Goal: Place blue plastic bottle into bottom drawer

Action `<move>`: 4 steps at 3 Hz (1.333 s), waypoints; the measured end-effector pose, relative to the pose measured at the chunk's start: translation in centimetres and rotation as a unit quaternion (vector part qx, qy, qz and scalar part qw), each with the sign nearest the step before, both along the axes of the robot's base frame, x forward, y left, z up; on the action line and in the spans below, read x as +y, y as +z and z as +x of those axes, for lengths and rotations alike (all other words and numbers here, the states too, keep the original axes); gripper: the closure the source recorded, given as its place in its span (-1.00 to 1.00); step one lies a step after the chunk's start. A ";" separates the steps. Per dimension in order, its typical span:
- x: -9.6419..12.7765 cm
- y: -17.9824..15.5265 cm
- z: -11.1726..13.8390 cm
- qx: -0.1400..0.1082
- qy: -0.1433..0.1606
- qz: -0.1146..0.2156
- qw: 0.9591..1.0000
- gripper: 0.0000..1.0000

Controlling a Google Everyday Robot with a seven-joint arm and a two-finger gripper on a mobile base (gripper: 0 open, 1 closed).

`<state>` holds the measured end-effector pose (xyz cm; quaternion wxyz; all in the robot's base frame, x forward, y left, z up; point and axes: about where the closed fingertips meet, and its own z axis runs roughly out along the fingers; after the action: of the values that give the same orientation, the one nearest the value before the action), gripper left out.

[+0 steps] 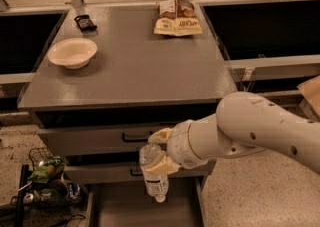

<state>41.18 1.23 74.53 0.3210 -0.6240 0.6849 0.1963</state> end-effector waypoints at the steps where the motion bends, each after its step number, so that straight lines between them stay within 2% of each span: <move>1: 2.8 -2.1 2.1 -0.014 -0.017 0.071 0.997 1.00; 2: 4.2 -3.3 3.2 -0.020 -0.022 0.107 0.994 1.00; 4: 4.2 -3.4 3.1 -0.028 -0.026 0.116 0.993 1.00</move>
Offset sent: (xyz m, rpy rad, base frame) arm 0.0473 0.0545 -0.0492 0.3010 -0.0474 -0.0617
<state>44.30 5.47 71.18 0.4151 -0.5695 0.6646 0.2485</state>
